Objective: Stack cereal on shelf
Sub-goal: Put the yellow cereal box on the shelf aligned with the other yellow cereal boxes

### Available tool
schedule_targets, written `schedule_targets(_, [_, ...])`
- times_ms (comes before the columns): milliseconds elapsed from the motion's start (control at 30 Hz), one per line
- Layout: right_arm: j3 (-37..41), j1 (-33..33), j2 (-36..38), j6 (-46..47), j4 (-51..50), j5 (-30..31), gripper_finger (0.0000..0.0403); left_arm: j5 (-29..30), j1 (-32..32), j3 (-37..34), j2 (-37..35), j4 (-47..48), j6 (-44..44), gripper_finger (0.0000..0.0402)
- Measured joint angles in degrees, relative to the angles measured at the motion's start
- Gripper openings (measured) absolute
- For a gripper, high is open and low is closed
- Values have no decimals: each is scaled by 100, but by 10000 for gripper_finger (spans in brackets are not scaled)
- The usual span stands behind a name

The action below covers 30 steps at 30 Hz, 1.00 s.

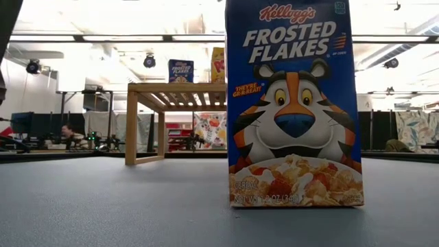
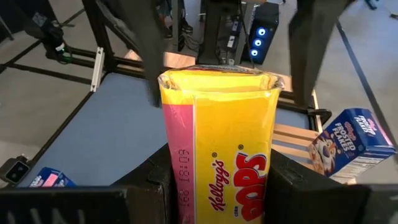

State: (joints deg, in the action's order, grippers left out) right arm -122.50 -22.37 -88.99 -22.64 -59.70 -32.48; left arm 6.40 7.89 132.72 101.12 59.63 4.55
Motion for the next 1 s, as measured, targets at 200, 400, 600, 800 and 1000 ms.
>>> schedule_targets(200, [0, 0, -2, -65, 0, 103, 137, -23, 143, -12, 66, 245, -100, 380])
schedule_targets(400, [0, 0, -2, -132, 0, 102, 137, -376, 154, 38, 17, 207, -43, 310])
schedule_targets(600, [0, 0, -2, -136, 14, 122, 137, -418, 161, 34, 30, 245, -38, 218])
schedule_targets(800, [4, -2, -7, -148, -2, 155, 137, -438, 191, 32, 63, 361, -25, 146])
schedule_targets(1000, [7, 0, 2, -126, -7, 89, 175, -577, 202, 31, 63, 390, 183, 120])
